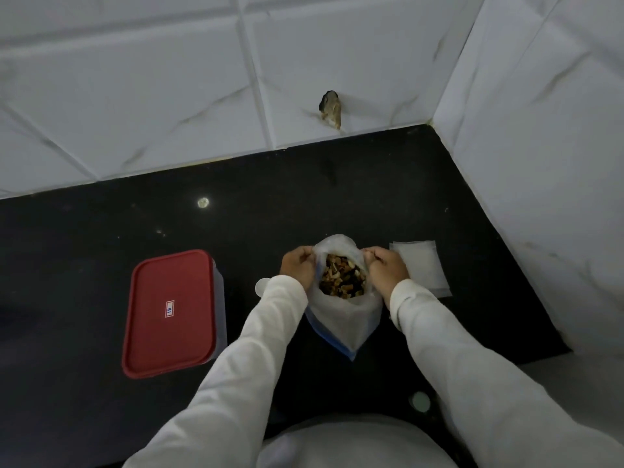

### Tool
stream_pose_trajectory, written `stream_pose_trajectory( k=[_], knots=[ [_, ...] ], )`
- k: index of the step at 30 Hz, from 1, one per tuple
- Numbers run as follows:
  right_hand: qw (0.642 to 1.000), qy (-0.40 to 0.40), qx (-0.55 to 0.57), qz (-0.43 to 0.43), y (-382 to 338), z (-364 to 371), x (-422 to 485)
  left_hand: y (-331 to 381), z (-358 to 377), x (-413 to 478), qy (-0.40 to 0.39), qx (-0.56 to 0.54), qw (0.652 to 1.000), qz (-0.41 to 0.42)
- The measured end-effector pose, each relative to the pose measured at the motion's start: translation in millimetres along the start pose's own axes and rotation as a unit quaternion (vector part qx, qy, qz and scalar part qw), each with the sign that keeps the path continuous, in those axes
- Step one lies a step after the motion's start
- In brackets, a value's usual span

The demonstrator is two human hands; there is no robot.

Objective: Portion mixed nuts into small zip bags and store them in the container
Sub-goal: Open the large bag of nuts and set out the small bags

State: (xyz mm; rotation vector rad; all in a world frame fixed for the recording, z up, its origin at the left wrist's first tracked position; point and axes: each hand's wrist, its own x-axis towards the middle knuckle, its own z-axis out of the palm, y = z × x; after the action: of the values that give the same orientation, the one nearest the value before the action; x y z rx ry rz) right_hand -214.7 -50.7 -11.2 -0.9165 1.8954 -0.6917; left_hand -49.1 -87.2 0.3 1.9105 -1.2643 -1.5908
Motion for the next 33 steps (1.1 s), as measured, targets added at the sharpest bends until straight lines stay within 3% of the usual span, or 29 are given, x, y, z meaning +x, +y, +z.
stream_pose_trajectory(
  k=[2, 4, 6, 9, 12, 15, 19, 23, 26, 27, 29, 31, 33],
  knots=[
    [0.996, -0.010, 0.072, 0.048, -3.4, 3.1, 3.9, 1.6, 4.4, 3.0, 0.015, -0.045, 0.999, -0.002],
    [0.998, -0.014, 0.035, 0.044, -2.2, 1.8, 3.2, -2.7, 7.4, -1.4, 0.061, -0.013, 0.998, 0.018],
    [0.999, 0.011, -0.036, 0.002, 2.4, -2.9, -3.9, -6.8, 6.3, -16.4, 0.106, 0.120, 0.985, 0.059],
    [0.981, 0.062, -0.170, -0.068, 9.9, -8.6, -37.4, -4.3, -0.5, -54.6, 0.087, 0.358, 0.927, 0.075],
    [0.968, 0.039, -0.244, -0.045, 15.9, -4.1, -72.2, -10.5, 4.5, -76.8, 0.030, 0.435, 0.900, 0.007],
    [0.983, -0.016, -0.177, 0.039, 18.9, 0.0, -79.6, -23.9, 17.5, -75.8, 0.016, 0.363, 0.928, -0.080],
    [0.985, -0.075, -0.091, 0.124, 22.6, -3.4, -71.2, -38.5, 20.0, -67.6, 0.003, 0.192, 0.973, -0.132],
    [0.991, -0.061, -0.089, 0.075, 25.4, -4.1, -71.8, -57.6, 16.8, -54.5, 0.061, 0.077, 0.991, -0.094],
    [0.993, -0.056, -0.019, 0.102, 30.0, 0.8, -71.2, -53.4, 17.4, -55.5, 0.055, -0.009, 0.995, -0.088],
    [0.988, -0.050, 0.046, 0.138, 33.1, 1.7, -69.6, -53.4, 18.1, -55.2, 0.048, -0.103, 0.988, -0.104],
    [0.953, -0.042, 0.212, 0.212, 38.7, 3.7, -65.9, -52.2, 19.6, -57.2, 0.014, -0.299, 0.941, -0.161],
    [0.914, -0.041, 0.320, 0.246, 40.5, 6.3, -65.5, -55.8, 23.8, -58.5, -0.008, -0.396, 0.893, -0.212],
    [0.901, -0.038, 0.353, 0.251, 42.1, 9.3, -64.7, -57.2, 26.5, -60.6, -0.007, -0.431, 0.869, -0.243]
  ],
)
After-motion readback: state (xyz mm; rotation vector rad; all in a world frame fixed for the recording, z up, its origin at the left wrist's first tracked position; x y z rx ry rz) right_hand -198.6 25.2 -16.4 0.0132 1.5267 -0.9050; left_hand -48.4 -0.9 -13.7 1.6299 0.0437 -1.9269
